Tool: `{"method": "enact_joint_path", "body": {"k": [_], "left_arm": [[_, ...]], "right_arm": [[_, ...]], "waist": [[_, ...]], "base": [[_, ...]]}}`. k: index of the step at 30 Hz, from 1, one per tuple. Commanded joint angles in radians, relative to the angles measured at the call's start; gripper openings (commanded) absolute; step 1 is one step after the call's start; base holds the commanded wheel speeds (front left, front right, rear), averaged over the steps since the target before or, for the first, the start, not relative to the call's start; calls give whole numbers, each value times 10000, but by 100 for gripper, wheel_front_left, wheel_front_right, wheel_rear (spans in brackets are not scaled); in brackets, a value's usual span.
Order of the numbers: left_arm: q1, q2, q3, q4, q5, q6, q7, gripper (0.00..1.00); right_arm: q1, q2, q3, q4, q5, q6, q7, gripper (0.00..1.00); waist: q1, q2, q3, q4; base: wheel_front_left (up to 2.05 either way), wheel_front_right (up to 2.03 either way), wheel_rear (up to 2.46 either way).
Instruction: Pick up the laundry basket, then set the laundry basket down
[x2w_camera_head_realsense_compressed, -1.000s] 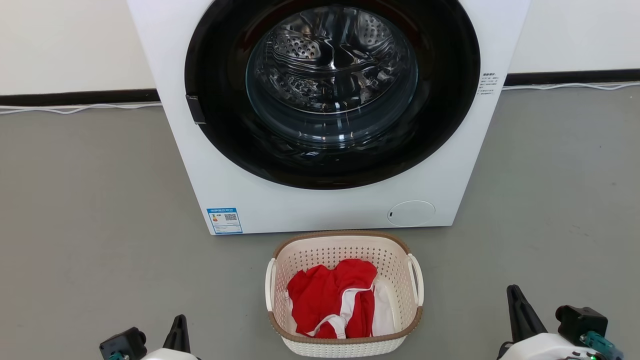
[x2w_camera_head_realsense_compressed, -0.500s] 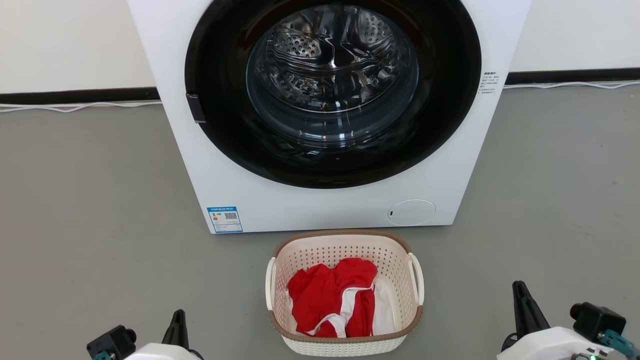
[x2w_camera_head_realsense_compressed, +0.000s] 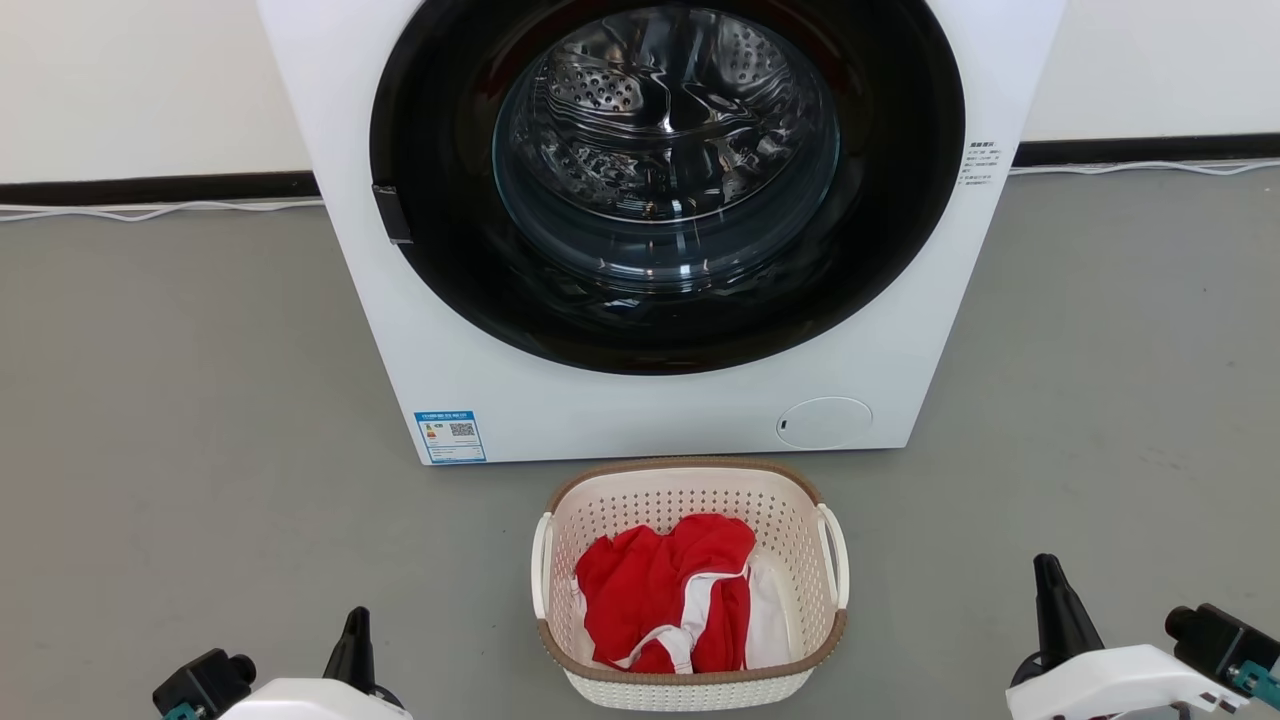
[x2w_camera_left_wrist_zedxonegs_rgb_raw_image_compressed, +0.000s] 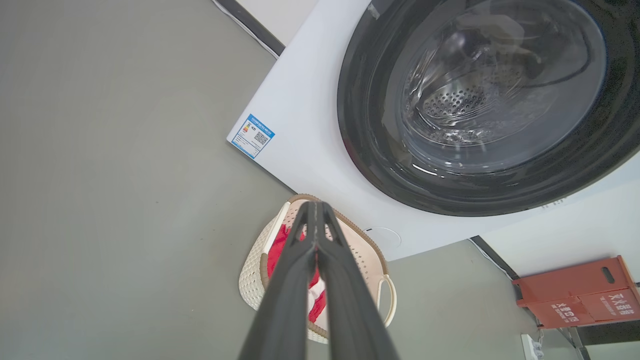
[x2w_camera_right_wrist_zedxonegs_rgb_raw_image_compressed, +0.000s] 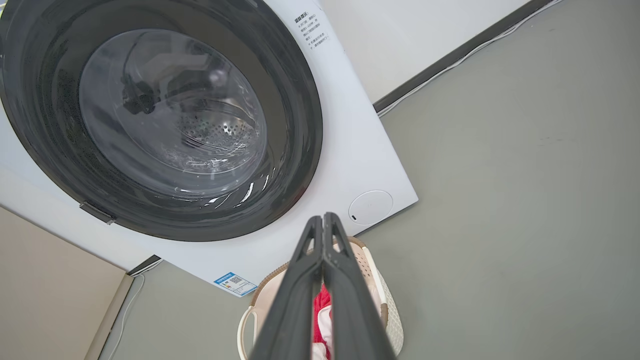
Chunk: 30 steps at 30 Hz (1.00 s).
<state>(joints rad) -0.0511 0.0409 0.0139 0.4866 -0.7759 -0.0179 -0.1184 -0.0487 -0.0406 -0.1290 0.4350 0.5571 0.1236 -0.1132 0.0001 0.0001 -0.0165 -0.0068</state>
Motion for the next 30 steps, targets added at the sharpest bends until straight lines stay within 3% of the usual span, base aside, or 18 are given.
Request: {"method": "enact_joint_path", "body": {"k": [1,30], "left_arm": [[-424,98,189,-369,-421,-102,93,0],[-478,96,492,-1125,-3347,-482,919,0]], "right_arm": [[-404,-79,74,-342,476,28,148,0],[-474,-86,101,-920,4192,44,933,0]], "waist": [[-1,-1,6,2],[-1,-1,76,27]], "base": [[0,0,0],[0,0,0]]}}
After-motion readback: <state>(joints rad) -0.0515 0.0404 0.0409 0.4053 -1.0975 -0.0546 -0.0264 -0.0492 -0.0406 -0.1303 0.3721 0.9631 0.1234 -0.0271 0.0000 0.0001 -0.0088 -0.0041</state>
